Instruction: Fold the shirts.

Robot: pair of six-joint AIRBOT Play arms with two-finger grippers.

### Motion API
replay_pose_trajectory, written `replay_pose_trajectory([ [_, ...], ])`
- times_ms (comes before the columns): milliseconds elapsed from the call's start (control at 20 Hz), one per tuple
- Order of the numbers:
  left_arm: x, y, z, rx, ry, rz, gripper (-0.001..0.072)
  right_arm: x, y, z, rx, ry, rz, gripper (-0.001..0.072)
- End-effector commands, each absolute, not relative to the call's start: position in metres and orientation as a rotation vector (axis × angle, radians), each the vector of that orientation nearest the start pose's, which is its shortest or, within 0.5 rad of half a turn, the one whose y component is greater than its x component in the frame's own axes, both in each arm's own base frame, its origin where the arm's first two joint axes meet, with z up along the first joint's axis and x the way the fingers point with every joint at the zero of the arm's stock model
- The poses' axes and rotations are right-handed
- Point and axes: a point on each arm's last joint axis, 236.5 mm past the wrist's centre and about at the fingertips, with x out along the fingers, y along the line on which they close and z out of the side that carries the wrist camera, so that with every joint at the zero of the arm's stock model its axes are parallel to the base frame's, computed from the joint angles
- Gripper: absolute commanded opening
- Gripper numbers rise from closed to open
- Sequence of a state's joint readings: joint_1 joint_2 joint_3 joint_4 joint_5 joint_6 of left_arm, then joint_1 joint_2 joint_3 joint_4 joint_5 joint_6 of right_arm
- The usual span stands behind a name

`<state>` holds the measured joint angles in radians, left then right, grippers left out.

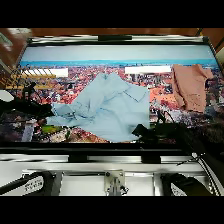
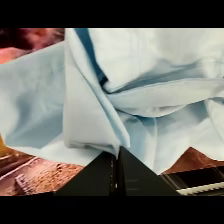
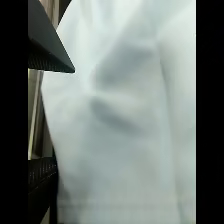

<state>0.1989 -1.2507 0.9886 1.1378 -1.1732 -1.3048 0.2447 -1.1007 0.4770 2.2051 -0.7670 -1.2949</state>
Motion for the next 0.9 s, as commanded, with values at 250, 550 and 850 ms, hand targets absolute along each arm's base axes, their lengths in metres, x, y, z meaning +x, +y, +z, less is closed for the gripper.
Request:
replay_pose_trajectory([
  [250,0.377,-0.043,0.066,-0.307,1.06,-0.34,0.003,0.303,0.176,-0.063,0.655,1.257,0.193,0.005],
  [550,0.368,-0.05,0.357,-0.135,0.304,-0.338,0.003,0.373,0.139,0.215,0.204,0.548,0.343,0.005],
  [850,0.191,-0.053,0.596,-0.1,-0.5,-0.255,0.0031,0.261,0.1,0.486,0.239,-0.122,0.401,0.0049],
])
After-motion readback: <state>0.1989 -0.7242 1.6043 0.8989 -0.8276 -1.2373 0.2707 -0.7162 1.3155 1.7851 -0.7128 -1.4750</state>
